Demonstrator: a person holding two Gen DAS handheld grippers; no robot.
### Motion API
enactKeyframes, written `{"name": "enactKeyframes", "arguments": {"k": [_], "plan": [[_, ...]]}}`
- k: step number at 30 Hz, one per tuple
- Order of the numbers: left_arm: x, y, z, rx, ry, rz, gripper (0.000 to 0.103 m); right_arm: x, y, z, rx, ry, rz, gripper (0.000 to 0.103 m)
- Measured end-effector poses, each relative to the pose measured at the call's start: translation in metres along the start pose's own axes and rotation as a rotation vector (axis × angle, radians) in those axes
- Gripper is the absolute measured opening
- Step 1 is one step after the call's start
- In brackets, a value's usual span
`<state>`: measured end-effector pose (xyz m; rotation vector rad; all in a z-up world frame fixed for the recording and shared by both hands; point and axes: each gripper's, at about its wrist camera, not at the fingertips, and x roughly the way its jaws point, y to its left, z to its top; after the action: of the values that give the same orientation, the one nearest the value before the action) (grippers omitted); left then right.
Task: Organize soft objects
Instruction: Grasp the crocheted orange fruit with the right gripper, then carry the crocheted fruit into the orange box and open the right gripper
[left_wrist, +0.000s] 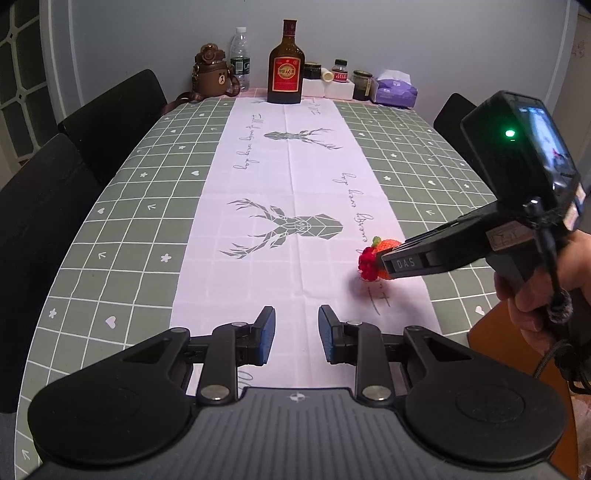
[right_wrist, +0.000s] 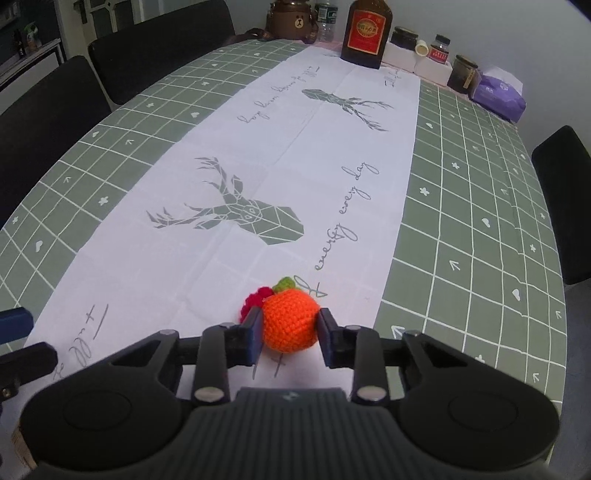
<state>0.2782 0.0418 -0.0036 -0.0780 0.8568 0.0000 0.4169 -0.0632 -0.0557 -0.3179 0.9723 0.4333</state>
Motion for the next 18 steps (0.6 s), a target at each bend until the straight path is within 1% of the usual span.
{"name": "enactKeyframes", "arguments": {"k": [3, 6, 11, 13, 16, 18], "plan": [[-0.014, -0.003, -0.005, 0.003, -0.026, -0.011, 0.033, -0.028, 0.006, -0.012, -0.015, -0.035, 0.011, 0.03], [-0.032, -0.007, -0.013, 0.003, -0.064, -0.031, 0.032, -0.064, 0.011, -0.029, -0.025, -0.094, 0.021, 0.03], [-0.065, -0.02, -0.033, 0.003, -0.101, -0.138, 0.033, -0.126, 0.01, -0.071, -0.024, -0.188, 0.021, 0.03], [-0.076, -0.03, -0.041, 0.024, -0.113, -0.177, 0.032, -0.149, 0.003, -0.092, -0.009, -0.218, 0.012, 0.03], [-0.09, -0.05, -0.053, 0.068, -0.126, -0.236, 0.033, -0.18, -0.012, -0.125, 0.029, -0.241, -0.009, 0.03], [-0.097, -0.065, -0.059, 0.1, -0.129, -0.279, 0.033, -0.195, -0.022, -0.148, 0.054, -0.243, -0.038, 0.03]]}}
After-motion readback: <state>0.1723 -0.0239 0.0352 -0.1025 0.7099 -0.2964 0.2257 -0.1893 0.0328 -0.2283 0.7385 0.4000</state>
